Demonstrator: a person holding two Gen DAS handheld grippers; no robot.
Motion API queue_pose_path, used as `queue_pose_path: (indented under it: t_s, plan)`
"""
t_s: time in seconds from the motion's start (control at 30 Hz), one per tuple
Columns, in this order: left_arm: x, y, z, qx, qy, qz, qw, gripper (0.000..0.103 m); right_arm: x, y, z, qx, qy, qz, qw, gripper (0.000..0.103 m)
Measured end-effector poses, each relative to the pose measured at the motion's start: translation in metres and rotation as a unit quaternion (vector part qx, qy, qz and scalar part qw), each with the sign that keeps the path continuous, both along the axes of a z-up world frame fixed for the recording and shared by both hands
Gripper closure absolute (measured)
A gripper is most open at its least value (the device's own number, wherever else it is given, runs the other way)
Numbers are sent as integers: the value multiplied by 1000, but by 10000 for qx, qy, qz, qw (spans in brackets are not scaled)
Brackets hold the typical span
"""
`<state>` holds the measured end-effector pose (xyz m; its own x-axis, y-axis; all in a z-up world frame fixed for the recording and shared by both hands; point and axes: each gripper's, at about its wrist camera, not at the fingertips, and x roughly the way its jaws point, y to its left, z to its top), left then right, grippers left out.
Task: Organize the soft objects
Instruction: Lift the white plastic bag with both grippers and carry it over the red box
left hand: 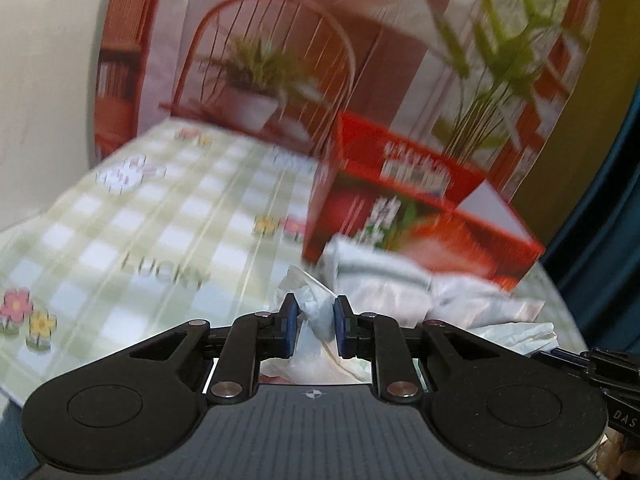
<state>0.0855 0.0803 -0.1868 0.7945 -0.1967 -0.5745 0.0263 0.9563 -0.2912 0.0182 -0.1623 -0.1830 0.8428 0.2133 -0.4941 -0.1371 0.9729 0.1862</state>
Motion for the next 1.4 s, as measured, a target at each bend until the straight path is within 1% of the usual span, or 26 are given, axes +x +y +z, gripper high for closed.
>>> queue_pose_path:
  t_s: [0.1, 0.2, 0.37, 0.5, 0.67, 0.8, 0.97, 1.03, 1.1, 1.23, 1.3, 1.4]
  plan:
    - [7, -2, 17, -8, -266, -79, 9996, 83, 5, -3, 18, -162, -235, -5, 9996, 96]
    - [19, -7, 31, -59, -449, -171, 9988, 83, 11, -12, 36, -281, -457, -92, 9985, 96]
    - [47, -26, 55, 13, -741, -406, 9964, 83, 27, -37, 58, -465, -649, -418, 9959, 96]
    - [76, -42, 70, 147, -834, -521, 9950, 83, 43, -56, 70, -480, -763, -616, 9940, 96]
    - [121, -55, 76, 289, -842, -612, 9942, 83, 73, -82, 80, -519, -827, -820, 9918, 96]
    - [157, -60, 73, 350, -742, -620, 9947, 83, 107, -103, 79, -571, -754, -968, 9908, 96]
    - [203, -61, 60, 178, -329, -493, 9981, 83, 147, -117, 70, -765, -600, -1167, 9884, 96]
    - [216, -62, 54, 215, -253, -481, 9983, 82, 162, -122, 64, -798, -509, -1253, 9876, 96]
    - [228, -64, 49, 292, -161, -485, 9983, 79, 175, -126, 56, -822, -404, -1320, 9870, 96]
    - [239, -69, 42, 435, -69, -553, 9975, 70, 194, -132, 42, -860, -161, -1429, 9859, 96]
    - [242, -71, 37, 499, -11, -578, 9971, 69, 204, -134, 35, -892, 12, -1492, 9848, 96]
    - [247, -72, 33, 493, 55, -631, 9968, 69, 215, -135, 29, -915, 233, -1598, 9826, 96]
